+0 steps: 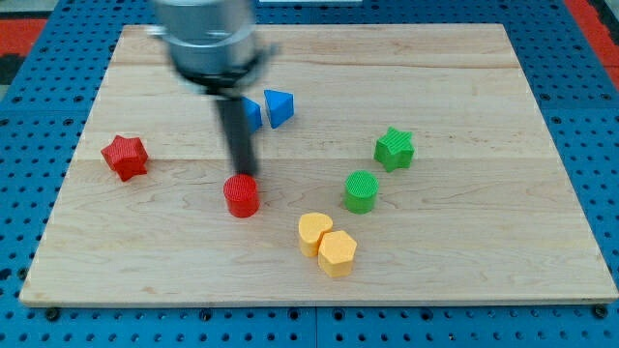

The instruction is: Slide the red circle parallel to the right of the red star

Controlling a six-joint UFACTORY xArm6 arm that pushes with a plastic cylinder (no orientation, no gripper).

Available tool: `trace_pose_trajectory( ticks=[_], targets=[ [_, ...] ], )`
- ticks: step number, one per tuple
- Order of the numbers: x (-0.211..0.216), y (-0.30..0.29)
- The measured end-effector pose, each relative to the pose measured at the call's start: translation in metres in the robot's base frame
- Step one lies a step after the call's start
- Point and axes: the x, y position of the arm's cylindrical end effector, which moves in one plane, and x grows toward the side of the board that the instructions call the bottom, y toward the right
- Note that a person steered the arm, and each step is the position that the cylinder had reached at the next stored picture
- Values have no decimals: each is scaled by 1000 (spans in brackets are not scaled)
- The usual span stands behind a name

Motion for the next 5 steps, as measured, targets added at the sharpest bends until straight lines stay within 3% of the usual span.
trace_pose_trajectory(
  ticks=[1,2,3,4,5],
  targets=[
    [47,39],
    [64,-39],
    [29,-78],
    [31,-44],
    [19,-105]
  ],
)
